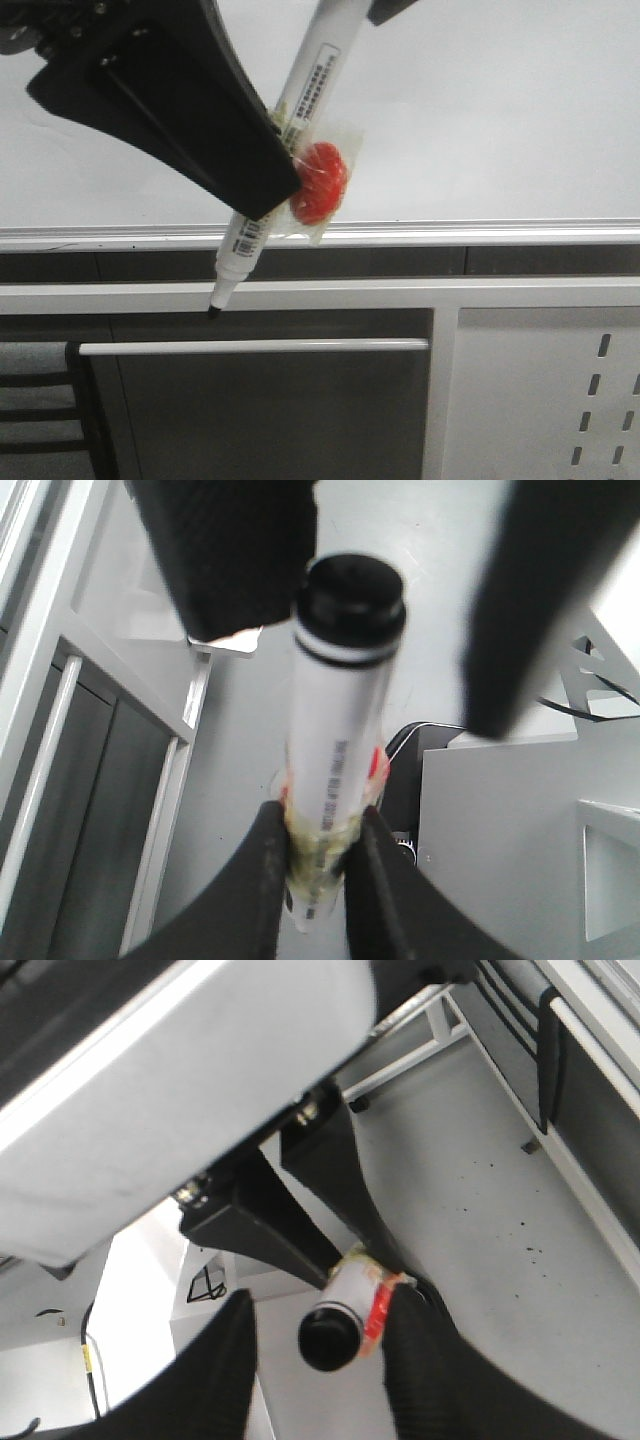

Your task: Write number 1 on whiteboard

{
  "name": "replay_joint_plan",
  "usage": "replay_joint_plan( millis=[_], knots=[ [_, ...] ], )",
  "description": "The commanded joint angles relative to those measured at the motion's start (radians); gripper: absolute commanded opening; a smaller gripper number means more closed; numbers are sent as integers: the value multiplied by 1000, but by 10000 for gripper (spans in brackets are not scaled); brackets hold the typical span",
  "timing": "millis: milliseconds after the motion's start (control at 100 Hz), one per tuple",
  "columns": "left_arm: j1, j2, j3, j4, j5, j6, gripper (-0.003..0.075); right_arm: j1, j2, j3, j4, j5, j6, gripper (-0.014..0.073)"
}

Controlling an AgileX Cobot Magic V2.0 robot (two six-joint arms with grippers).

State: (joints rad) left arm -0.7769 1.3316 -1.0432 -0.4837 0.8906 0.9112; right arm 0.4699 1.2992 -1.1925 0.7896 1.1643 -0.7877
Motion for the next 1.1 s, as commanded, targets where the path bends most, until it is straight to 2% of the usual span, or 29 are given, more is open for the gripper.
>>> replay_joint_plan(
  millis=[0, 320, 490, 580, 630, 670, 730, 780, 820, 1090],
  knots=[
    [-9, -22, -38, -29, -22, -9, -20, 2, -20, -31, 25, -16, 1, 174],
    [-9, -22, -40, -29, -48, -9, -20, 2, -20, -31, 6, 3, 1, -54],
    [-9, -22, -40, -29, -42, -9, -4, 2, -20, -31, -6, -1, 1, -60],
    [-9, -22, -40, -29, -35, -9, 99, 2, -20, -31, -16, -3, 1, -60],
    [-9, -22, -40, -29, -35, -14, 197, 2, -20, -31, -22, -6, 1, -60],
    [-9, -22, -40, -29, -35, -22, 318, 2, -20, -31, -31, -10, 1, -58],
    [-9, -22, -40, -29, -44, -37, 449, 2, -22, -31, -45, -22, 3, -44],
    [-2, -22, -40, -31, -46, -45, 522, 2, -27, -31, -59, -41, 18, -43],
    [8, -24, -40, -31, -49, -65, 545, 2, -32, -31, -72, -60, 36, -43],
    [175, -106, -40, -125, -65, -84, 545, 2, -132, 34, -197, -229, 138, -43]
  ],
)
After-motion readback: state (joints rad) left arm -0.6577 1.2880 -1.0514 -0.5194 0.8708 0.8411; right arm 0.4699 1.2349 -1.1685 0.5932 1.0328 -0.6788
